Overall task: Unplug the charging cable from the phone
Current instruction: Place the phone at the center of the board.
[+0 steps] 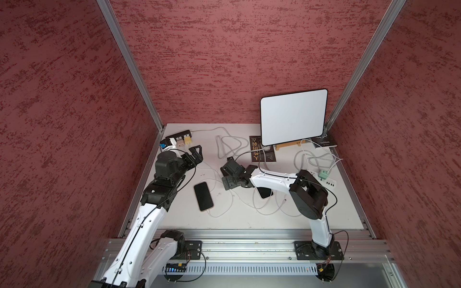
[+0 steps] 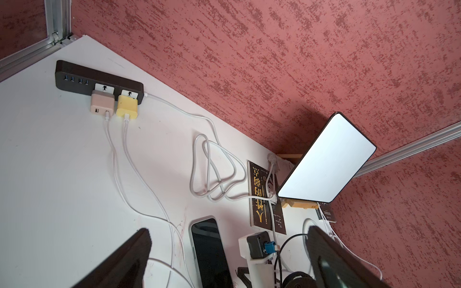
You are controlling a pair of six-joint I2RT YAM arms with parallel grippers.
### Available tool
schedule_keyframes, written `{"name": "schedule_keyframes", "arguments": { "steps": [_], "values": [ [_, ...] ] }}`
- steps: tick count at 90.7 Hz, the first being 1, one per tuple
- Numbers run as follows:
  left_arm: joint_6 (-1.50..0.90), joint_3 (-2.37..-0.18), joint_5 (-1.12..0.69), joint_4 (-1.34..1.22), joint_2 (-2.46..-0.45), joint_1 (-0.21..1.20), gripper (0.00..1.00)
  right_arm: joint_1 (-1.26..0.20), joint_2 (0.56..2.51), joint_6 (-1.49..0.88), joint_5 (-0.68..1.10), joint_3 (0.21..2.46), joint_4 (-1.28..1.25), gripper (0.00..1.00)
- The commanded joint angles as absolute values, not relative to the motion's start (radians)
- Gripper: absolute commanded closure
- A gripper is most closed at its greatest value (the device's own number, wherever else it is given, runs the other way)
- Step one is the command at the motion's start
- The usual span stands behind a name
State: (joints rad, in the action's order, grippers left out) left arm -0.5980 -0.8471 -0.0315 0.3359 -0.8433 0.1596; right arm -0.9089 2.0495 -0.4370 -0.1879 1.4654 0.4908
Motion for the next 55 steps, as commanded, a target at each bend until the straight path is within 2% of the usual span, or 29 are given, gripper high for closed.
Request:
{"name": "schedule_keyframes", "arguments": {
  "steps": [1, 15, 30, 55],
  "values": [
    [-0.608, -0.858, 0.007, 0.404, -0.841, 0.152, 0.0, -0.916, 1.997, -0.435, -0.211, 1.489, 0.525, 0.01],
    [-0.647, -0.894, 0.062, 0.552, -0.872, 0.185, 0.0, -0.914, 1.947, -0.444, -0.197, 1.513, 0.59, 0.01],
    [-0.664, -0.928, 0.228, 0.694, -0.901, 0.381, 0.0, -0.912, 1.905, -0.447, -0.204, 1.549, 0.659, 0.01],
    [-0.785, -0.887, 0.329, 0.815, -1.029, 0.579, 0.0, -0.885, 1.828, -0.416, -0.216, 1.559, 0.694, 0.01]
  ]
}}
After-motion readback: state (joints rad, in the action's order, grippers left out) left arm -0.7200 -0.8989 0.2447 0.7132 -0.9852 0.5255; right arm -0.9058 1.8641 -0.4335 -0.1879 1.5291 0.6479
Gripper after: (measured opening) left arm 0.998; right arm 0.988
